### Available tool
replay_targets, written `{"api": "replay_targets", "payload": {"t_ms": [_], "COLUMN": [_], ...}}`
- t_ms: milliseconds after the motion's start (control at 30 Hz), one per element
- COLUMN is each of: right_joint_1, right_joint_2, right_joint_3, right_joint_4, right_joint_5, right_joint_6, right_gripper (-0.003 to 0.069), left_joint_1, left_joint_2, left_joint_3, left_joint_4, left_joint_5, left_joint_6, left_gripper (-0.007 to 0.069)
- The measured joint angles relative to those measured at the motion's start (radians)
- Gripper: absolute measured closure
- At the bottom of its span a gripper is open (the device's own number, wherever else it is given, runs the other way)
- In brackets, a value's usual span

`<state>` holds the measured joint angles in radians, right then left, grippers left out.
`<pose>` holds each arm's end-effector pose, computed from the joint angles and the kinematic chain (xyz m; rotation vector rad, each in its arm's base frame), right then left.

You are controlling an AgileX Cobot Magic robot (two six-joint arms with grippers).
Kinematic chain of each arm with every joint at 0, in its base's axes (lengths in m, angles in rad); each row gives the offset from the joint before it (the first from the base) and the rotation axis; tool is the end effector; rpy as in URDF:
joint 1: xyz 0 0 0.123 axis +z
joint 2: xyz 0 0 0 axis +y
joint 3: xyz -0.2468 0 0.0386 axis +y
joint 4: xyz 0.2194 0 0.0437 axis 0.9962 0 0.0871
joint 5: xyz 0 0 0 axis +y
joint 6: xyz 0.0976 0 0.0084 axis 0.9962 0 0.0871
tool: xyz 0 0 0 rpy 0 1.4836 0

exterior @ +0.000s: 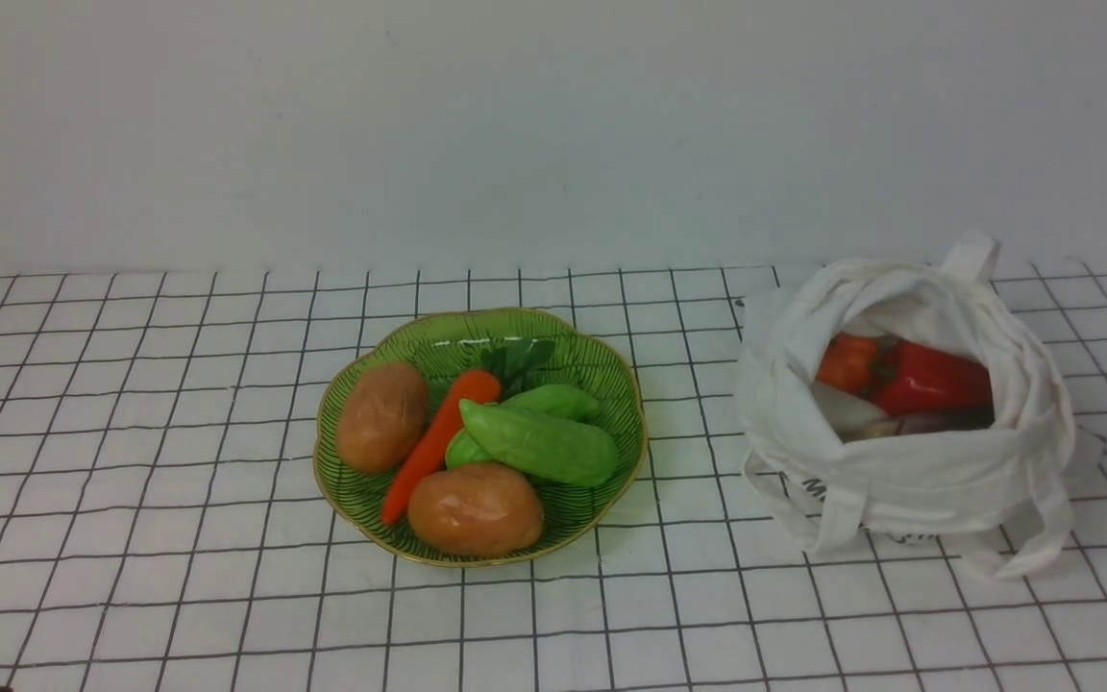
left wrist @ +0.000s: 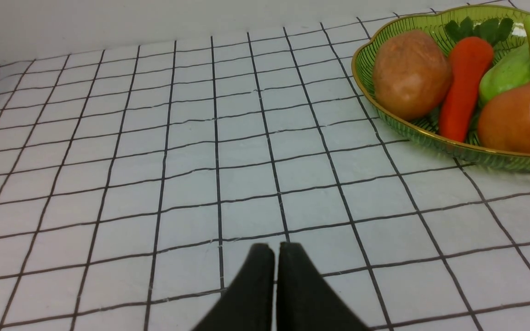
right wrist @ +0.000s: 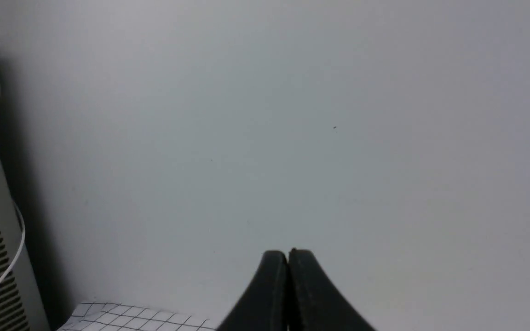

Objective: Take vegetables from bag on white checkered tablecloth place on plate.

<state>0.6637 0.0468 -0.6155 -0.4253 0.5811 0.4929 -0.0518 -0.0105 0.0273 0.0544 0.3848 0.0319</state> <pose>0.0227 -0.0105 0.3391 -0.2031 1.4611 0.4817 0.0660 -0.0014 0.1686 0.1124 1.8815 0.0401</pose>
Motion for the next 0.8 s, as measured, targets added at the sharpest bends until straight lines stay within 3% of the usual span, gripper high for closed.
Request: {"api": "replay_targets", "payload": {"t_ms": [233,800], "right_joint_1": [0.0,0.0], "right_joint_2": [-0.014,-0.014], "right_joint_3": [0.141,0.176], "right_joint_4": [-0.027,-0.036], "right_joint_5": [-0.104,-0.079], "right_joint_6": [0.051,0.053], "right_gripper": [0.0671,0.0671], "left_joint_1": [0.0,0.0], "left_joint_2": [0.0,0.0], "left_joint_3": [0.0,0.0], "left_joint_4": [0.0,0.0], "left_joint_5": [0.0,0.0], "left_joint_6": [0.0,0.0], "left_gripper": [0.0633,0.0633]}}
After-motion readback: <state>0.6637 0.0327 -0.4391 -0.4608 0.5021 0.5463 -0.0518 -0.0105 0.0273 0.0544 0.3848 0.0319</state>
